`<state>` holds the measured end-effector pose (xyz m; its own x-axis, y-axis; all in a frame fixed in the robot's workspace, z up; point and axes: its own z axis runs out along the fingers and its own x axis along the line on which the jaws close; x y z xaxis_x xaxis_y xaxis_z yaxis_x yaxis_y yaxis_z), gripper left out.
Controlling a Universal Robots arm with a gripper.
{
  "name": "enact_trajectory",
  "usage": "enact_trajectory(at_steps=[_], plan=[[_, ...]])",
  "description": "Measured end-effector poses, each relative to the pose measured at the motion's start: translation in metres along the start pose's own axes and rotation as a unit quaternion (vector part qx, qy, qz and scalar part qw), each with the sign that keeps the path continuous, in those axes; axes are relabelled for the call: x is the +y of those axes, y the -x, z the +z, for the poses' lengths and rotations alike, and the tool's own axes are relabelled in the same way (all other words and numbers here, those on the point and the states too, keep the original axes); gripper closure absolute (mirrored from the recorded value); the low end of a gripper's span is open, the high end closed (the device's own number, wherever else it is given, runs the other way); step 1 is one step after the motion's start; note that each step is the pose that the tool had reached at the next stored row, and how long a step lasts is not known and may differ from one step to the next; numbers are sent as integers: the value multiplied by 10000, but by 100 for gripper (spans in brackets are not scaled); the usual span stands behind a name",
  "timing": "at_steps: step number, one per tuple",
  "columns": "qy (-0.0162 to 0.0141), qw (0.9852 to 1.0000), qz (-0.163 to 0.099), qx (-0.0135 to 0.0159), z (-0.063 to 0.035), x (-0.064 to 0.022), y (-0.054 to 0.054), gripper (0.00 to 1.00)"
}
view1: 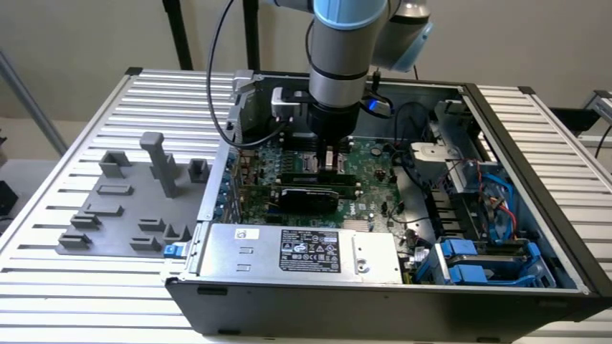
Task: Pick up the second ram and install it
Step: 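Insert the second ram into the second slot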
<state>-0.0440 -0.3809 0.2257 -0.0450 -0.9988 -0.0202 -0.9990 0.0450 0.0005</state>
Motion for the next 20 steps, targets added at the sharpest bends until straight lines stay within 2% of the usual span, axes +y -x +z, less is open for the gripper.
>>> enact_trajectory(at_steps=[14, 16, 17, 20], plan=[[0, 10000, 0, -1, 17, -16, 0, 87], [0, 10000, 1, -1, 17, -16, 1, 85], [0, 10000, 0, -1, 16, -16, 1, 78], [0, 10000, 1, -1, -26, -16, 2, 78]])
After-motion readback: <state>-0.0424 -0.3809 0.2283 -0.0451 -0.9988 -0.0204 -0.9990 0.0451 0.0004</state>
